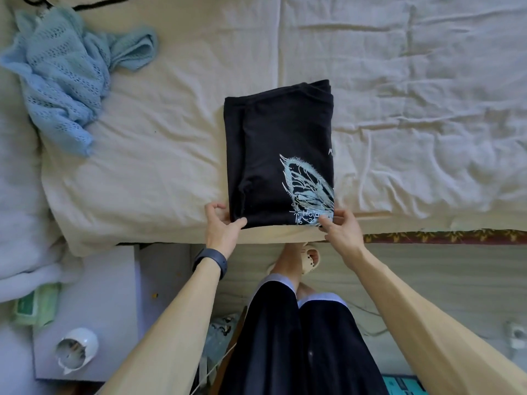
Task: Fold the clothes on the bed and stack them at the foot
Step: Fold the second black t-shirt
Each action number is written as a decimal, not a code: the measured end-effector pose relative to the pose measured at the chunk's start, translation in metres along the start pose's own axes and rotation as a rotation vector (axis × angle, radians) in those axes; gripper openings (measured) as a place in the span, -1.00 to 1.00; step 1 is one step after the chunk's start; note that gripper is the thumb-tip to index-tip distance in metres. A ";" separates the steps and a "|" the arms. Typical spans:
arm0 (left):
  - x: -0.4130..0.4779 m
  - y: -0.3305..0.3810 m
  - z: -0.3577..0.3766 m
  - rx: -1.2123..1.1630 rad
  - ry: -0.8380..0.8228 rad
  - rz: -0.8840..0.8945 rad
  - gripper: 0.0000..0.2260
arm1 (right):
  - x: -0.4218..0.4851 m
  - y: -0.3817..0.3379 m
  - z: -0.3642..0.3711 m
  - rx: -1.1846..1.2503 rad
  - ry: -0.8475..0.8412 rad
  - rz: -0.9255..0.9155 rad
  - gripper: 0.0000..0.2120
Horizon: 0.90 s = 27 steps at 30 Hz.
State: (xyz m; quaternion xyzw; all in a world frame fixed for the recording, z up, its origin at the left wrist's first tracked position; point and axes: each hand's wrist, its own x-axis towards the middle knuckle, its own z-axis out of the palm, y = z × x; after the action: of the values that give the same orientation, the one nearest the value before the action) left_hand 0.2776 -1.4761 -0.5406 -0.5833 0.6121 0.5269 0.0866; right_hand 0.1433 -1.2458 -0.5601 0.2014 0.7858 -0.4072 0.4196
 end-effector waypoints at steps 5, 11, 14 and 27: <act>-0.007 -0.006 0.005 0.067 -0.040 0.069 -0.78 | -0.006 0.004 0.006 0.097 0.007 0.031 -0.71; -0.001 -0.020 0.005 0.081 -0.023 -0.046 -0.68 | -0.003 0.005 0.004 0.131 0.000 0.049 -0.86; 0.000 -0.019 0.006 0.019 0.019 -0.061 -0.75 | -0.002 0.005 0.000 0.115 0.004 0.042 -0.86; -0.045 -0.005 -0.012 -0.416 0.048 -0.093 -0.76 | -0.055 0.000 -0.017 0.339 0.145 -0.038 -0.82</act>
State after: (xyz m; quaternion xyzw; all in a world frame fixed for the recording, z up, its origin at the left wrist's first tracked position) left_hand 0.3011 -1.4559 -0.5059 -0.6287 0.4642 0.6233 -0.0259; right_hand 0.1662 -1.2306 -0.5093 0.2832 0.7377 -0.5262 0.3141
